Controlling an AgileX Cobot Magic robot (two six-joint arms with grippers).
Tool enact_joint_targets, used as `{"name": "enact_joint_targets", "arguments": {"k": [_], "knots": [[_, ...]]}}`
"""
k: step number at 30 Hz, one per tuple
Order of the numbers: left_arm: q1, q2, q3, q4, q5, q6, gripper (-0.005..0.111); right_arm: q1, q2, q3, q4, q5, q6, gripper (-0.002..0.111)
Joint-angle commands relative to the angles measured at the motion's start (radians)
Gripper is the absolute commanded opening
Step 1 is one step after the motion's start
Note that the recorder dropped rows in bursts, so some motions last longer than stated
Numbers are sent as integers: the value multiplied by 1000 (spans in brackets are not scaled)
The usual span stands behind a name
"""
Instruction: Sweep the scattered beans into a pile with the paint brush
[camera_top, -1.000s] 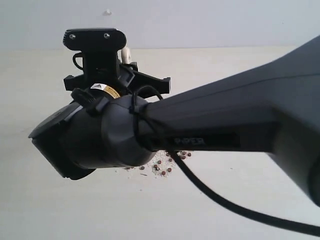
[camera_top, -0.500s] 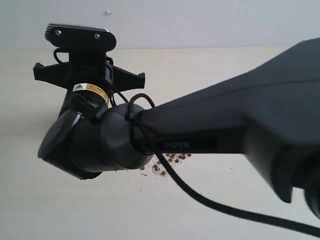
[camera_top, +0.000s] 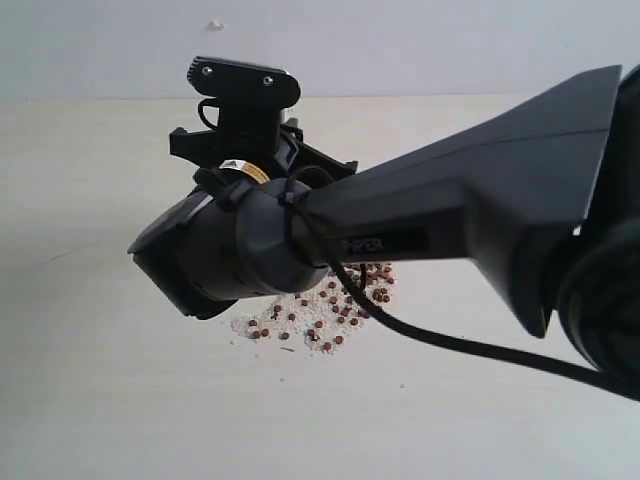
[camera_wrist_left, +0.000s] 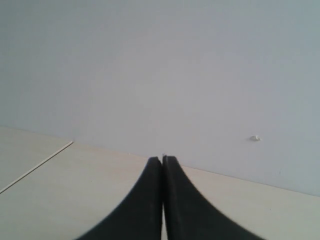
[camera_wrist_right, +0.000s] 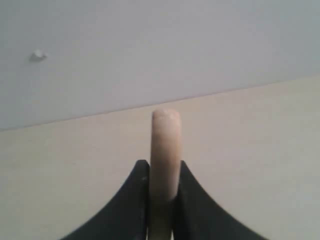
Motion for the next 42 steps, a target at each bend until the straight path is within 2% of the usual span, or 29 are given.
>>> {"name": "enact_joint_targets", "arguments": {"k": [1, 6, 15, 19, 22, 29, 34, 37, 40, 42], "knots": [[0, -6, 3, 0, 1, -5, 0, -1, -10, 5, 138, -46, -140, 0], [0, -6, 3, 0, 1, -5, 0, 8, -29, 5, 140, -46, -158, 0], [0, -6, 3, 0, 1, -5, 0, 53, -121, 5, -19, 5, -133, 0], [0, -6, 3, 0, 1, -5, 0, 55, -180, 5, -27, 137, -269, 0], [0, -6, 3, 0, 1, -5, 0, 55, -222, 9, 58, 260, -372, 0], [0, -6, 3, 0, 1, -5, 0, 57, -335, 143, -13, 582, -326, 0], [0, -6, 3, 0, -4, -5, 0, 57, -378, 310, -263, 638, -40, 0], [0, -6, 3, 0, -9, -5, 0, 57, -382, 411, -560, 648, 237, 0], [0, -6, 3, 0, -9, -5, 0, 57, -378, 491, -798, 592, 560, 0], [0, -6, 3, 0, -9, -5, 0, 57, -373, 530, -852, 534, 633, 0]]}}
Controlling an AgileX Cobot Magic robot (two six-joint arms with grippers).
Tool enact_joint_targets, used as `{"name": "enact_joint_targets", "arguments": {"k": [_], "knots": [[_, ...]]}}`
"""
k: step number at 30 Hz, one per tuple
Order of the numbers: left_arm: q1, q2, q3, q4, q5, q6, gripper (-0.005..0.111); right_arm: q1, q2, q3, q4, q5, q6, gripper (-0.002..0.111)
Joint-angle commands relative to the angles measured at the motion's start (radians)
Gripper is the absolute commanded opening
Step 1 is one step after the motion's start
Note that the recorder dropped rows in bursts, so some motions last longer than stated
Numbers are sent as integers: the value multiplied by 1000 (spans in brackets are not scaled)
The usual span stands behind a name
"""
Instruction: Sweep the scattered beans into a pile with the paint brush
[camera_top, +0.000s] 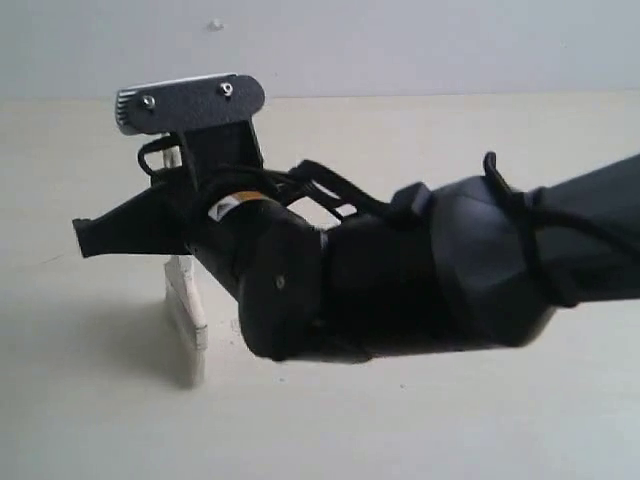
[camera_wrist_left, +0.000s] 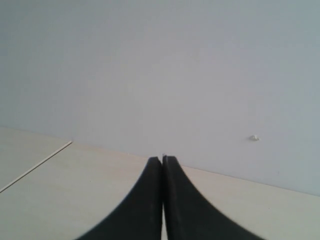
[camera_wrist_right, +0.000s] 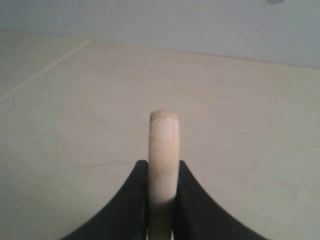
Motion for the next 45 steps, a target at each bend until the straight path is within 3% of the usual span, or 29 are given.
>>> {"name": "enact_joint_targets", "arguments": {"k": [1, 13, 33, 45], "knots": [[0, -6, 3, 0, -5, -5, 0, -2, -3, 89, -199, -88, 221, 0], [0, -6, 3, 0, -7, -5, 0, -2, -3, 108, 221, -141, -233, 0], [0, -6, 3, 0, -7, -5, 0, -2, -32, 108, 232, -291, -379, 0], [0, -6, 3, 0, -7, -5, 0, -2, -260, 108, 188, 0, -498, 0]]}}
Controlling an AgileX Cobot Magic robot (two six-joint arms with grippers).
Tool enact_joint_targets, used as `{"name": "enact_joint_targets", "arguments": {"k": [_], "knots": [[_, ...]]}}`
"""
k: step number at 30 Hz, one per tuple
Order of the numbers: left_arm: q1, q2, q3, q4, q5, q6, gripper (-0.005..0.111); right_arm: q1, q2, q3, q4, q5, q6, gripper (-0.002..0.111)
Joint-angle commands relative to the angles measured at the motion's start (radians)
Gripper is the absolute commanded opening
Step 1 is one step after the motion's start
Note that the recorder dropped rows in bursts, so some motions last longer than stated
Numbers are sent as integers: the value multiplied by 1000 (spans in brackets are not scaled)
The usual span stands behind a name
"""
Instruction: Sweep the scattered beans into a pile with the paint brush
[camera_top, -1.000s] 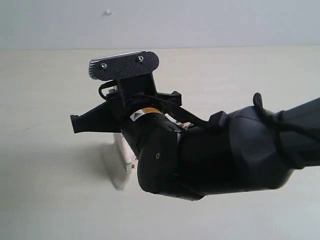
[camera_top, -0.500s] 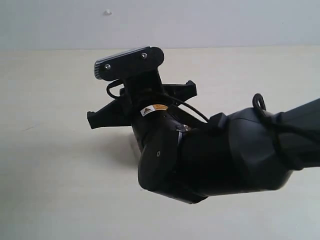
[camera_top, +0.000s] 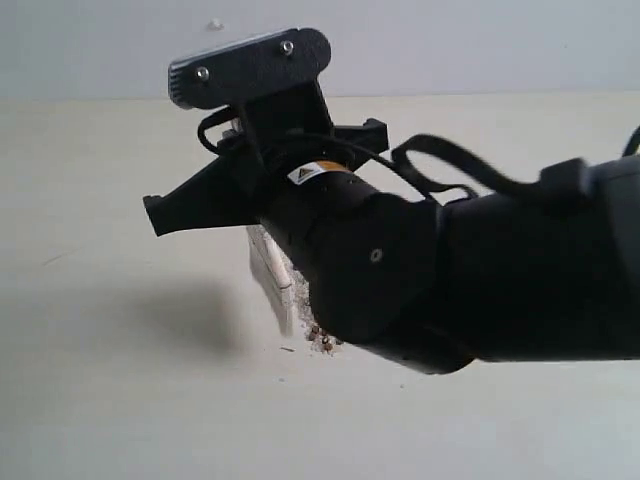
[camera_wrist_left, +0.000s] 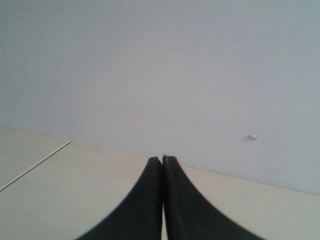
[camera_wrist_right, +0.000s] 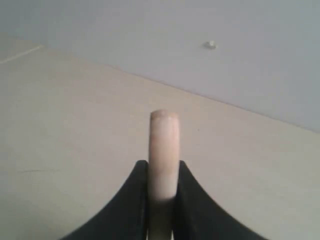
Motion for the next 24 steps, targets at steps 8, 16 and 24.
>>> {"name": "enact_joint_targets", "arguments": {"k": [8, 16, 24], "knots": [[0, -6, 3, 0, -1, -5, 0, -89, -217, 4, -32, 564, -254, 0], [0, -6, 3, 0, -1, -5, 0, -266, -230, 4, -32, 891, -322, 0], [0, -6, 3, 0, -1, -5, 0, -396, -202, 4, 202, 1222, -740, 0]]}}
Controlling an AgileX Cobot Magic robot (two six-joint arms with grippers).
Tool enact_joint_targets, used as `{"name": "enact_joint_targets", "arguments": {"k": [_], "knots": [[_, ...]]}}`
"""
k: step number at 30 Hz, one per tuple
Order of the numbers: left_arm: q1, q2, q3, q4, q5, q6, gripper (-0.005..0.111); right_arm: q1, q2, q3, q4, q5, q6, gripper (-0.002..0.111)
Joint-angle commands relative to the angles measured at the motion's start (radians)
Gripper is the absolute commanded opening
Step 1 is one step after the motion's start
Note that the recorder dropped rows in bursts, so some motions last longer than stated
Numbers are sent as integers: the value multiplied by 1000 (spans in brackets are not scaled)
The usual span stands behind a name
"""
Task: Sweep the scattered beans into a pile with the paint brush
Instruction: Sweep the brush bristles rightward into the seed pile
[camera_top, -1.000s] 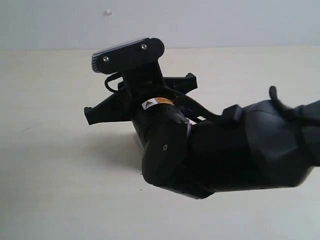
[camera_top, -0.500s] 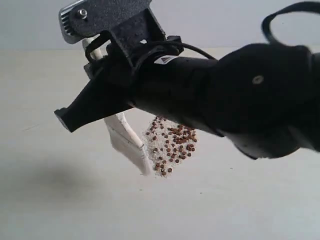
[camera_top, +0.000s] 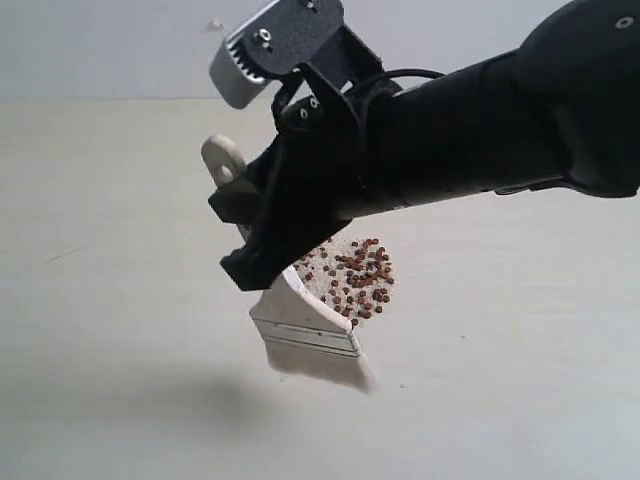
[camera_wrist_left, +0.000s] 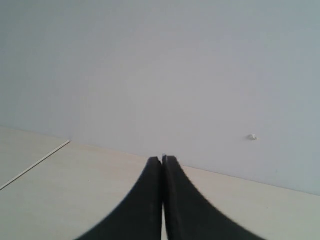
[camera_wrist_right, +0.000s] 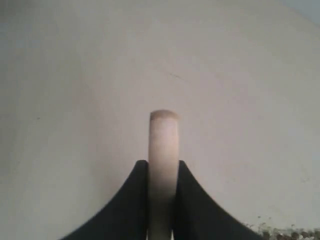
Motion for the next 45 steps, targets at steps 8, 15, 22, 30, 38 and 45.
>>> {"name": "enact_joint_targets", "arguments": {"k": [8, 15, 22, 30, 38, 45], "knots": [[0, -6, 3, 3, -1, -3, 0, -211, 5, 24, 387, 606, -684, 0], [0, -6, 3, 3, -1, -3, 0, -366, 53, 183, 472, 696, -762, 0], [0, -6, 3, 3, -1, -3, 0, -380, 250, 191, 517, 690, -762, 0], [0, -6, 3, 3, -1, -3, 0, -380, 323, 103, 545, 559, -762, 0], [0, -6, 3, 3, -1, -3, 0, -380, 365, 10, 545, 464, -762, 0], [0, -6, 3, 3, -1, -3, 0, -380, 406, -76, 545, 412, -762, 0]]}}
